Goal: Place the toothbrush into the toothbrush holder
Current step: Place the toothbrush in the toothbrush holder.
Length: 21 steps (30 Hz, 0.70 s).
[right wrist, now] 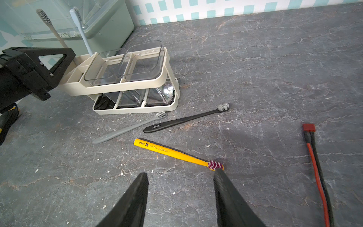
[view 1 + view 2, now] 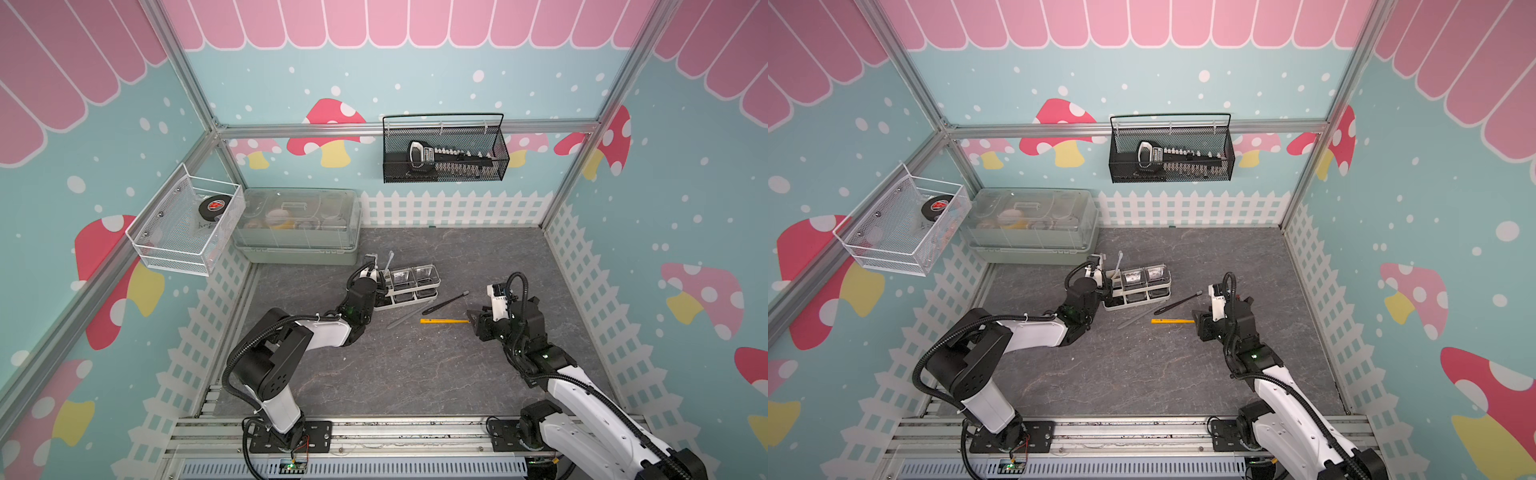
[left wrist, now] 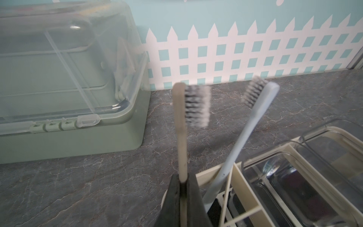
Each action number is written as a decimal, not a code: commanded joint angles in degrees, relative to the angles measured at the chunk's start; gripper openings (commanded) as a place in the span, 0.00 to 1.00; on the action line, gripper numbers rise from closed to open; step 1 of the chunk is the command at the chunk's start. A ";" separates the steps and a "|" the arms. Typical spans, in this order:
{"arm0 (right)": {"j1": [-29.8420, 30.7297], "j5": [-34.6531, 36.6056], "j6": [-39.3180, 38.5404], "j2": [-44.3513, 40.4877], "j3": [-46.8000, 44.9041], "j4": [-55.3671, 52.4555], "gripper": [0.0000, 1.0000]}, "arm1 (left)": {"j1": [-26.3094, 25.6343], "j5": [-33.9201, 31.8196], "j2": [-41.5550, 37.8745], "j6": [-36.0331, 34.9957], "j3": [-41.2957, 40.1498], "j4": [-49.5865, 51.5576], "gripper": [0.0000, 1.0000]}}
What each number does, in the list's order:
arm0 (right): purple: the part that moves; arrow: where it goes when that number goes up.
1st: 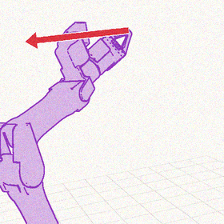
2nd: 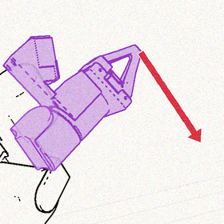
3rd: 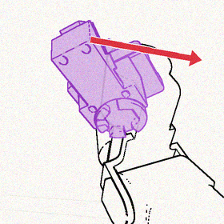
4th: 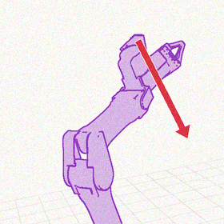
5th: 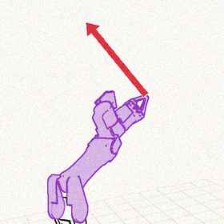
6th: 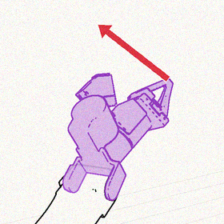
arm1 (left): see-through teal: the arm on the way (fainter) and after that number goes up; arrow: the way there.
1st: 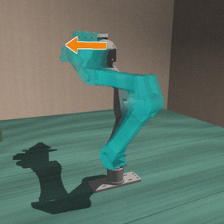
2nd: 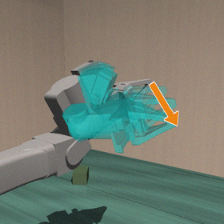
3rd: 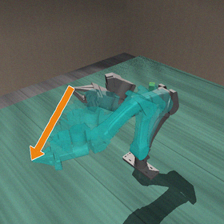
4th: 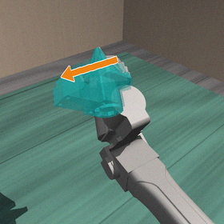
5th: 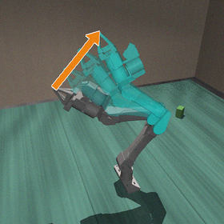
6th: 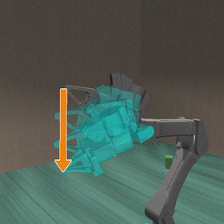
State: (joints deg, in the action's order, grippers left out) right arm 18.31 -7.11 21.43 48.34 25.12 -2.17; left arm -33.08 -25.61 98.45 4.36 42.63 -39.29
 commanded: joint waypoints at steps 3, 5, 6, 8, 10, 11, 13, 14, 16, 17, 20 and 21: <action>-0.44 0.35 -0.73 -1.28 0.71 -1.51 0.54 | -0.28 -1.60 1.21 1.66 1.69 2.56 0.00; -0.46 0.35 -0.78 -1.63 0.85 -1.64 0.54 | -0.43 -1.55 1.35 1.90 2.10 3.45 0.01; -0.46 0.39 -0.78 -1.78 0.84 -1.74 0.54 | -0.60 -1.62 1.39 1.82 2.17 3.47 0.02; -0.46 0.27 -0.78 -1.93 0.93 -1.87 0.54 | -0.73 -1.65 1.50 2.09 2.24 3.68 0.03; -0.46 0.19 -0.80 -2.06 0.98 -1.93 0.54 | -0.71 -1.33 1.56 2.52 2.36 3.91 0.03; -0.46 0.08 -0.78 -2.06 0.96 -1.96 0.54 | -0.69 -1.09 1.70 2.74 2.37 4.06 0.03; -0.50 0.13 -0.86 -2.27 0.93 -2.21 0.54 | -0.86 -0.94 2.04 3.05 2.75 4.61 0.03; -0.50 0.11 -0.87 -2.36 0.96 -2.24 0.54 | -0.92 -1.07 2.26 3.26 3.10 5.13 0.03; -0.55 0.22 -0.94 -2.57 0.93 -2.34 0.54 | -1.12 -1.70 2.70 3.41 3.67 6.04 0.03; -0.55 0.17 -1.00 -2.69 1.05 -2.45 0.54 | -1.13 -1.89 2.85 3.43 3.84 6.24 0.04; -0.55 0.25 -1.21 -3.01 1.14 -2.83 0.55 | -1.28 -2.65 3.02 3.54 3.94 6.62 0.05; -0.55 0.33 -1.26 -3.13 1.06 -2.91 0.55 | -1.25 -3.01 3.05 3.51 3.97 6.78 0.05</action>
State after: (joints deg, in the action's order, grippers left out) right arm 17.98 -7.07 21.23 46.11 25.12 -4.03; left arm -33.95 -27.09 100.09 7.29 46.02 -35.46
